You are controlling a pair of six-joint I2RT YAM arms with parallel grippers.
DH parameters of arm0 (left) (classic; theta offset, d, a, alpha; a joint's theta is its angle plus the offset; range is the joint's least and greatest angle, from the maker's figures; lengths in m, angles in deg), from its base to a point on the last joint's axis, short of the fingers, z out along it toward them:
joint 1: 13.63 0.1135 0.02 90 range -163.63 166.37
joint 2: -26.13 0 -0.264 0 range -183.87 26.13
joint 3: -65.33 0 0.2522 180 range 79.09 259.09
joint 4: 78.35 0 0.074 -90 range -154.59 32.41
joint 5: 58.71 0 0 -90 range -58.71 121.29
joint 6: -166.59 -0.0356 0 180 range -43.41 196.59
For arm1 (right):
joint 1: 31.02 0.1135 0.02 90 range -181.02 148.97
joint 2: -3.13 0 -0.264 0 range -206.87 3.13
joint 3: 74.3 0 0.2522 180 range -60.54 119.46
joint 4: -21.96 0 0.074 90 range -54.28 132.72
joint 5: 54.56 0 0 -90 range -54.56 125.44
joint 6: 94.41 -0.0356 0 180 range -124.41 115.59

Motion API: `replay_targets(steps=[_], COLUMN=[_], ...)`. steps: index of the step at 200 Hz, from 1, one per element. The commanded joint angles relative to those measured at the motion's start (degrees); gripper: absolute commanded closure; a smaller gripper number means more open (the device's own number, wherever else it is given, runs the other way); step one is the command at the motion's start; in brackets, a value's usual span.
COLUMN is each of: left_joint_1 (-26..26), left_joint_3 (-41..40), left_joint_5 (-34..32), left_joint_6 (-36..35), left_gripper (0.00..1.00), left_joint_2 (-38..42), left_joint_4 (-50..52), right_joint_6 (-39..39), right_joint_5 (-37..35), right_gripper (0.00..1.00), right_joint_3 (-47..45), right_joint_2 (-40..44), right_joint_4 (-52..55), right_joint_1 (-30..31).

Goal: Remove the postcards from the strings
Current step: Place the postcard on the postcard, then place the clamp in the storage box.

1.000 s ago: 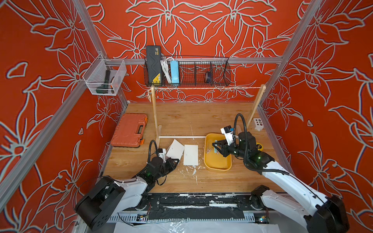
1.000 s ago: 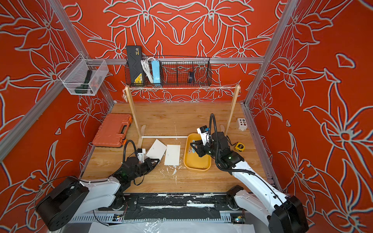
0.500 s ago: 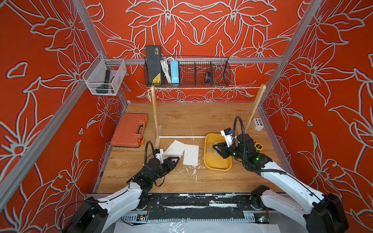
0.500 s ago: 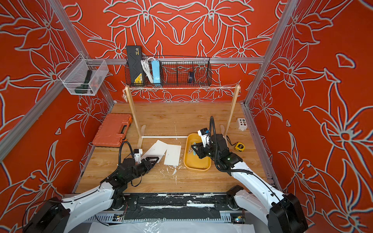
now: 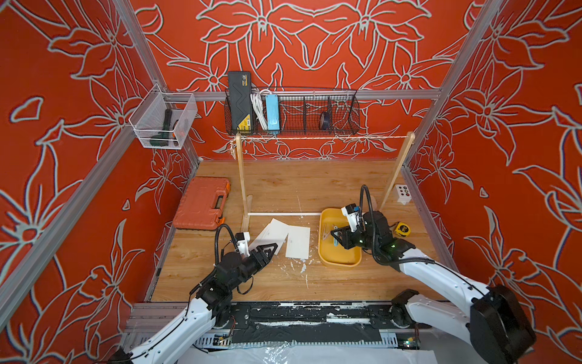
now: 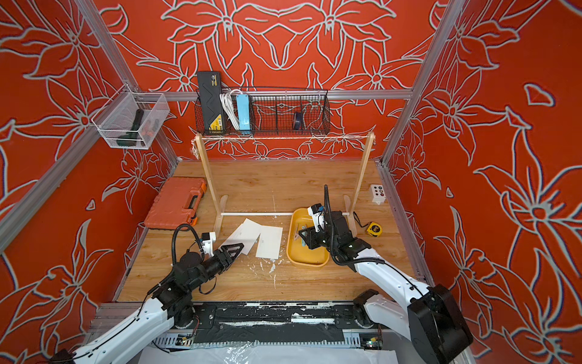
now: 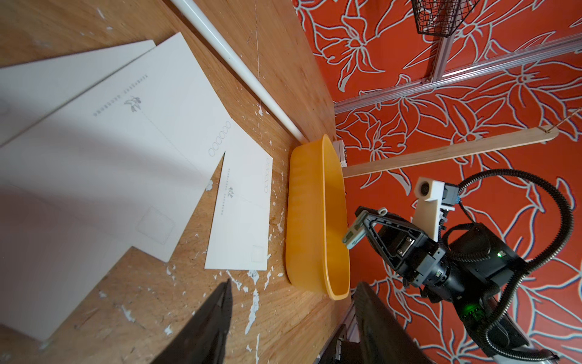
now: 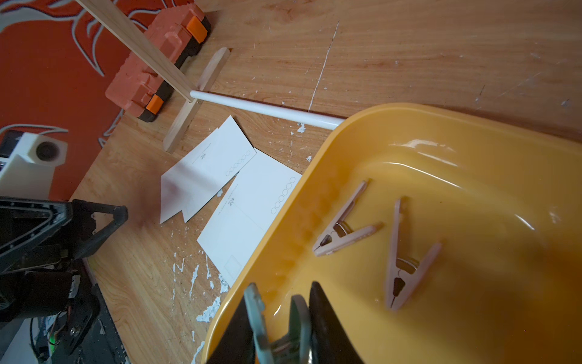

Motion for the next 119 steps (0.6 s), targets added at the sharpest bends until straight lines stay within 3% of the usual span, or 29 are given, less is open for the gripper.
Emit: replay_targets(steps=[1, 81, 101, 119], left_joint_1=[-0.3, -0.3, -0.3, -0.3], left_joint_3=[-3.2, 0.8, 1.7, 2.5], left_joint_5=[0.0, 0.5, 0.7, 0.7], left_joint_6=[-2.6, -5.5, -6.2, -7.0], left_gripper=[0.39, 0.38, 0.38, 0.38], left_joint_2=[-2.4, -12.6, -13.6, -14.1], left_joint_4=[0.4, -5.8, -5.8, -5.2], right_joint_6=[-1.6, -1.0, 0.0, 0.3], right_joint_5=[-0.5, -2.3, -3.6, -5.3], right_gripper=[0.72, 0.68, 0.55, 0.35], right_joint_3=[-1.5, -2.0, -0.8, 0.1], right_joint_2=[-2.0, -5.3, -4.5, -2.7], right_joint_4=[-3.2, -3.4, -0.8, 0.9], right_joint_1=[-0.2, -0.2, -0.2, -0.2])
